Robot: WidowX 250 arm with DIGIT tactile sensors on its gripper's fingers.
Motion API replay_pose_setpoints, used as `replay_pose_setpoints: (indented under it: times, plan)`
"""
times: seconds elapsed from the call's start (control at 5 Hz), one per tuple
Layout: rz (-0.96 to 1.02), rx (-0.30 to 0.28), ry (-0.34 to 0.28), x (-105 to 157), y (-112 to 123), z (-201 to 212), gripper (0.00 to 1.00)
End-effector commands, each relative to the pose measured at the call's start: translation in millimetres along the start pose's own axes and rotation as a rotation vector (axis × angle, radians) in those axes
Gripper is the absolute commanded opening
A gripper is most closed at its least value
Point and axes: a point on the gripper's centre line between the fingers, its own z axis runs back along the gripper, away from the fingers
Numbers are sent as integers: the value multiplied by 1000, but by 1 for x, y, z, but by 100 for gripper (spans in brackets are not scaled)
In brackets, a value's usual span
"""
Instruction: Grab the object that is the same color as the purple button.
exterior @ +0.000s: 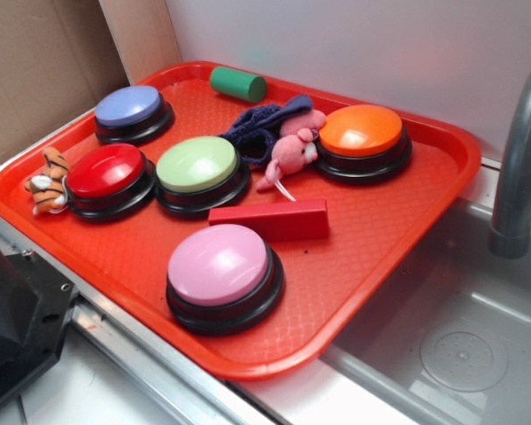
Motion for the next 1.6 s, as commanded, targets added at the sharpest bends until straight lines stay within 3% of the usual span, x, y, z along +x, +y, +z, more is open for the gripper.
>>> replay_pose_setpoints:
  times: [0.0, 0.2, 0.6, 1.0, 1.4]
  plan:
    - [0, 0, 0, 0, 0, 0, 100]
    - [-101, -22, 13, 28, -5, -20, 100]
    - [-263, 52, -2, 86, -16, -82, 100]
    - [-281, 86, -81, 133, -4, -143, 100]
    - [-323, 112, -88, 161, 23, -192, 100]
